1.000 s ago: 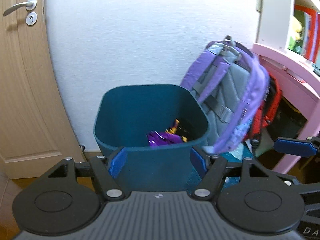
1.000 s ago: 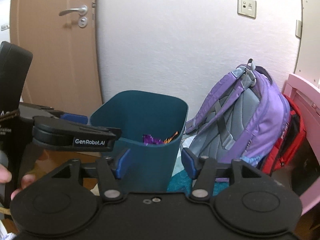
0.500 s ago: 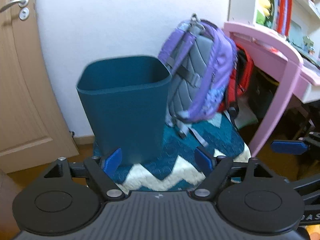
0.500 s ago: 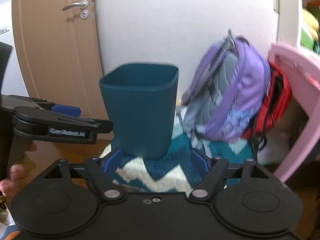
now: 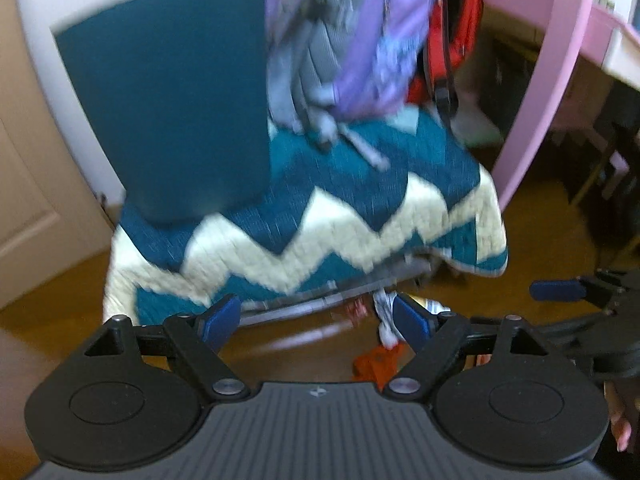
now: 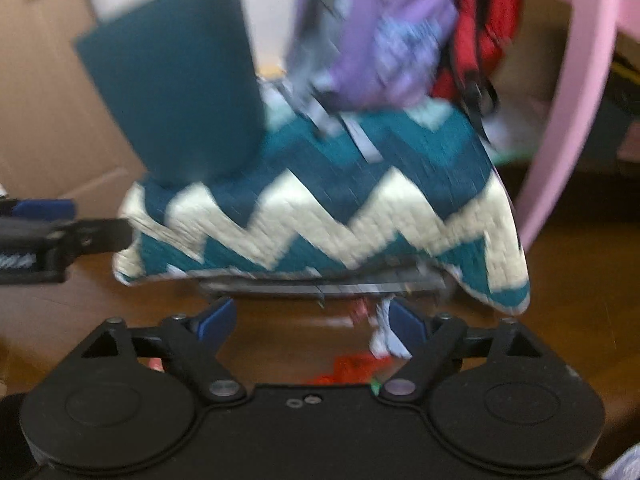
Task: Collect trash
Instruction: 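Withdraw both tools from the bin and lower them back toward the floor trash, then close the right gripper on the orange mesh sleeve while the left tool approaches the red plastic bag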
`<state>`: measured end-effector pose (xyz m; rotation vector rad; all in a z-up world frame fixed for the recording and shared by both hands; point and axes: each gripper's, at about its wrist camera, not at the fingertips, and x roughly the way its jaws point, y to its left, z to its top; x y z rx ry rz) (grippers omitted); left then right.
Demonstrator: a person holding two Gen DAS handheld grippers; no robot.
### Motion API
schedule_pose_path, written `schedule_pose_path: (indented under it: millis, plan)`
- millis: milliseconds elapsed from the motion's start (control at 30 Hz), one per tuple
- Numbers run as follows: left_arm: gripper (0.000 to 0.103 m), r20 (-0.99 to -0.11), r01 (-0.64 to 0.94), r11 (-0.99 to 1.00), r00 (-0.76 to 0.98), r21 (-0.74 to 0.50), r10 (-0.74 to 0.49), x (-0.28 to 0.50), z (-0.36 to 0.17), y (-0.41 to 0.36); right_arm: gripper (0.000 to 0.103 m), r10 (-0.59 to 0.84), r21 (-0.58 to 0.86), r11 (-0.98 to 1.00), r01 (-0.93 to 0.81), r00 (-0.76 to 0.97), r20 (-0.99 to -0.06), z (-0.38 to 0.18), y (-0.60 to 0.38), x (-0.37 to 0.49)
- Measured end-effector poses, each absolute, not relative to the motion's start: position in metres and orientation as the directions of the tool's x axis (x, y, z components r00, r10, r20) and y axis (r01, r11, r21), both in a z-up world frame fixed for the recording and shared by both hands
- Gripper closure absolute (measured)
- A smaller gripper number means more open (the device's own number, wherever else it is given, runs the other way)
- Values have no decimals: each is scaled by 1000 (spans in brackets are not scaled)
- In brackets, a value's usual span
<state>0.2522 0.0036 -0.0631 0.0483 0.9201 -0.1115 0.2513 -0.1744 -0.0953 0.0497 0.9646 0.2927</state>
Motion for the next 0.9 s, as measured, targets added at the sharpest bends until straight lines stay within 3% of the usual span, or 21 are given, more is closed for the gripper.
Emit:
schedule_pose_path:
  millis: [200, 300, 600, 900]
  plan:
    - [18, -851, 123, 992, 516, -36, -95, 269, -122, -2, 19, 218, 166, 975, -149, 476, -852, -138, -180, 266]
    - [3, -870, 118, 992, 484, -47, -99, 279, -145, -3, 19, 205, 167, 978, -123, 451, -869, -158, -183, 276]
    - [2, -914, 114, 991, 391, -70, -110, 313, -219, -23, 19, 168, 167, 985, -34, 379, -910, -209, -197, 306]
    - [2, -950, 155, 986, 295, -59, -103, 343, -308, -56, 19, 69, 96, 991, 96, 248, -966, -301, -240, 352]
